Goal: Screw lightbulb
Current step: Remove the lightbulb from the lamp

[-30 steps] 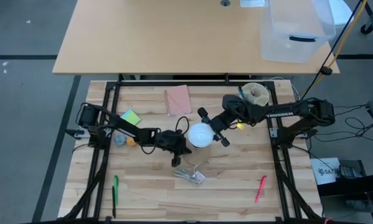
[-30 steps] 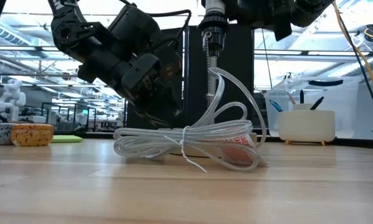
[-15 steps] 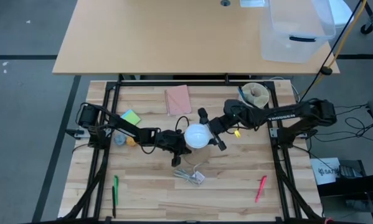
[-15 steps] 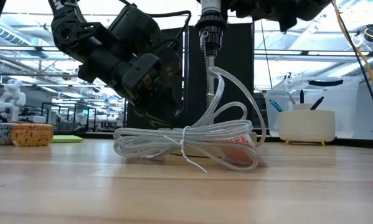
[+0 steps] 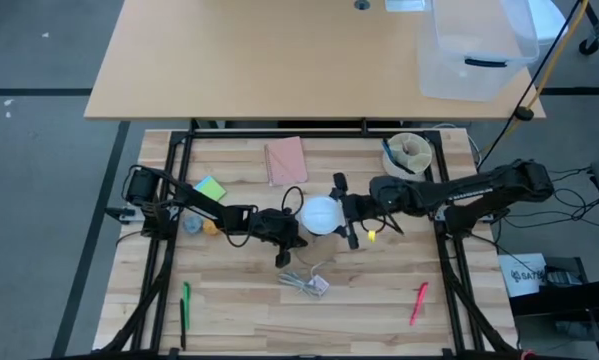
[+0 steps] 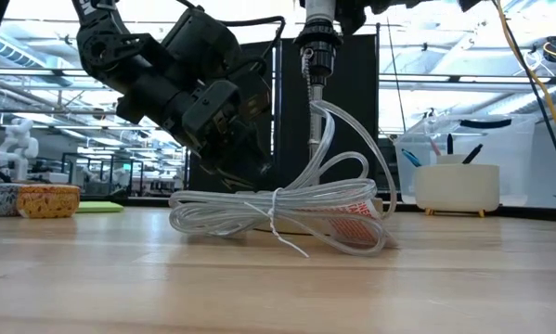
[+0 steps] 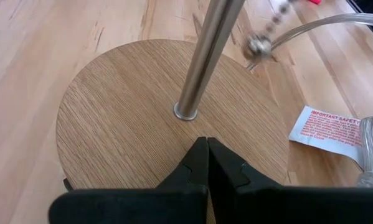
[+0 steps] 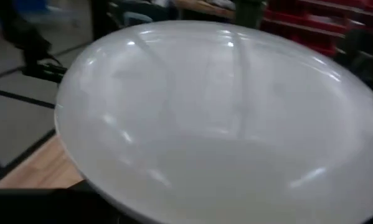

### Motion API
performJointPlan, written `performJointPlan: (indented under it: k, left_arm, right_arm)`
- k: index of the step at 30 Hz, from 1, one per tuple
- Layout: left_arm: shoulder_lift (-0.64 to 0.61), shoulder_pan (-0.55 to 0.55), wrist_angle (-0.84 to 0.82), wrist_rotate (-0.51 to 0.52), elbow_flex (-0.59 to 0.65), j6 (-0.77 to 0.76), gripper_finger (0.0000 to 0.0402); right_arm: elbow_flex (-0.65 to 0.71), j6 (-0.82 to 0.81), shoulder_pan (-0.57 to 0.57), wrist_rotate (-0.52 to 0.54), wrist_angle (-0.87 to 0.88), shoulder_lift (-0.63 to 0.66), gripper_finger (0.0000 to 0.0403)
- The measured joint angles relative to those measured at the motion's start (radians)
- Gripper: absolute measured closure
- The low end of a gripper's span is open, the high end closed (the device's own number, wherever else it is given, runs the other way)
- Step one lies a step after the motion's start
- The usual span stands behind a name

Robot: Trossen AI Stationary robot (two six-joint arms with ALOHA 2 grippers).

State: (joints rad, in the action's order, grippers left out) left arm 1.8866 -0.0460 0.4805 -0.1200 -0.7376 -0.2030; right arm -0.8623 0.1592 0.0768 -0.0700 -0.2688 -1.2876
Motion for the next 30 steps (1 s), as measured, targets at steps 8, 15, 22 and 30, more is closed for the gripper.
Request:
performJointPlan:
  k: [8, 15, 22, 30]
  left_arm:
    - [0.000, 0.000, 0.001, 0.000, 0.000, 0.000, 0.0401]
    - [0.000, 0.000, 0.005, 0.000, 0.000, -0.007, 0.0401]
    - [0.000, 0.000, 0.005, 0.000, 0.000, -0.008, 0.0401]
    - [0.001, 0.000, 0.009, 0.000, 0.001, -0.009, 0.0401]
  right_arm:
    - [0.002, -0.025, 0.114, 0.257, 0.049, 0.038, 0.0149]
    - [0.002, -0.087, 0.193, 0.420, 0.055, 0.039, 0.0149]
    - [0.001, -0.188, 0.253, 0.501, 0.039, 0.021, 0.0149]
    - [-0.001, -0.196, 0.277, 0.558, 0.065, -0.022, 0.0143]
